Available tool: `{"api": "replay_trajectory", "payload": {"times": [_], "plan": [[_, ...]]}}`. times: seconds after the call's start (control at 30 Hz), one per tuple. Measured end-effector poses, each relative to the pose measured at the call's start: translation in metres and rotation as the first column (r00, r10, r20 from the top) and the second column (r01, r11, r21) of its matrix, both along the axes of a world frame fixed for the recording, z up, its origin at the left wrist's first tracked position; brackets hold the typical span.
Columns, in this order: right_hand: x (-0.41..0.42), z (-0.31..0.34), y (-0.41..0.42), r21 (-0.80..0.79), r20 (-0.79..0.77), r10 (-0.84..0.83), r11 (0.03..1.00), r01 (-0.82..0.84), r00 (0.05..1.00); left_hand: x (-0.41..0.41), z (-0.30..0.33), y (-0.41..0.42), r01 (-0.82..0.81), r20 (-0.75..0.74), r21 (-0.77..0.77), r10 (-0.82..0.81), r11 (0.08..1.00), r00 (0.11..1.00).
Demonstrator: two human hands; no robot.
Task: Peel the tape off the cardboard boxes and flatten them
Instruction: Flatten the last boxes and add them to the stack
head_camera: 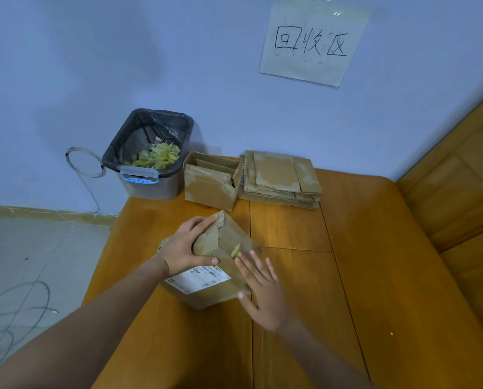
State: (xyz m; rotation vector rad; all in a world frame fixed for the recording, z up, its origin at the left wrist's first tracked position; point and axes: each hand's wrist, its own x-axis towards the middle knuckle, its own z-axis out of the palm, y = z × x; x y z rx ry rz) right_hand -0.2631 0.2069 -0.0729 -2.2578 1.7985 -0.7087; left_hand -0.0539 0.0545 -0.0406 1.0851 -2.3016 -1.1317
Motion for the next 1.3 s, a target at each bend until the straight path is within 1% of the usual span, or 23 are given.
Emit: {"api": "replay_trajectory", "payload": {"times": [0.07, 0.13, 0.23, 0.3, 0.33, 0.5, 0.6, 0.67, 0.73, 0.8, 0.9, 0.97, 1.07, 1.13, 1.2, 1.3], "plan": [[0.001, 0.011, -0.002, -0.04, 0.055, -0.064, 0.997, 0.067, 0.996, -0.002, 0.001, 0.003, 0.031, 0.029, -0.03, -0.03, 0.999, 0.999], [0.006, 0.023, -0.009, -0.041, 0.136, -0.132, 0.989, 0.139, 0.982, -0.008, 0.002, 0.008, 0.046, 0.055, -0.068, -0.043, 0.997, 0.998], [0.011, 0.031, -0.02, 0.041, 0.169, -0.115, 0.993, 0.11, 0.979, -0.012, 0.005, 0.012, 0.037, 0.081, -0.092, -0.029, 0.995, 0.996], [0.014, 0.029, -0.025, 0.061, 0.17, -0.109, 0.993, 0.1, 0.979, -0.01, 0.005, 0.014, 0.013, 0.06, -0.086, -0.007, 0.996, 0.998], [0.018, 0.028, -0.027, 0.054, 0.176, -0.117, 0.993, 0.109, 0.977, -0.008, 0.005, 0.014, 0.007, 0.053, -0.083, -0.002, 0.997, 0.999], [0.026, 0.032, -0.035, -0.012, 0.31, -0.194, 0.978, 0.208, 0.931, -0.004, 0.004, 0.016, 0.021, 0.076, -0.114, -0.013, 0.993, 0.997], [0.022, 0.039, -0.041, -0.037, 0.313, -0.25, 0.961, 0.275, 0.916, -0.003, 0.007, 0.016, -0.001, 0.047, -0.073, 0.004, 0.997, 0.999], [0.019, 0.045, -0.046, -0.055, 0.296, -0.295, 0.944, 0.324, 0.908, -0.004, 0.012, 0.013, -0.005, 0.067, -0.081, 0.011, 0.997, 0.998], [0.016, 0.049, -0.051, -0.096, 0.281, -0.335, 0.923, 0.374, 0.899, -0.004, 0.017, 0.006, 0.018, 0.166, -0.155, 0.008, 0.988, 0.986], [0.015, 0.05, -0.056, -0.116, 0.265, -0.376, 0.902, 0.416, 0.888, -0.006, 0.021, -0.001, 0.078, 0.314, -0.223, -0.004, 0.972, 0.95], [0.015, 0.051, -0.064, -0.104, 0.223, -0.407, 0.894, 0.436, 0.886, -0.007, 0.023, -0.011, 0.195, 0.514, -0.277, -0.026, 0.941, 0.857], [0.014, 0.051, -0.069, -0.112, 0.165, -0.397, 0.902, 0.417, 0.903, -0.006, 0.023, -0.019, 0.276, 0.608, -0.293, -0.044, 0.916, 0.792], [0.012, 0.052, -0.079, -0.16, 0.077, -0.364, 0.914, 0.372, 0.928, -0.007, 0.026, -0.031, 0.348, 0.689, -0.297, -0.053, 0.889, 0.723], [0.012, 0.052, -0.085, -0.172, 0.061, -0.36, 0.915, 0.365, 0.931, -0.009, 0.027, -0.039, 0.365, 0.715, -0.305, -0.042, 0.88, 0.698], [0.011, 0.052, -0.092, -0.168, 0.082, -0.37, 0.91, 0.379, 0.925, -0.011, 0.029, -0.049, 0.371, 0.726, -0.312, -0.032, 0.875, 0.687], [0.009, 0.053, -0.106, -0.1, 0.143, -0.399, 0.904, 0.415, 0.906, -0.011, 0.03, -0.065, 0.376, 0.736, -0.327, -0.016, 0.867, 0.676]]}}
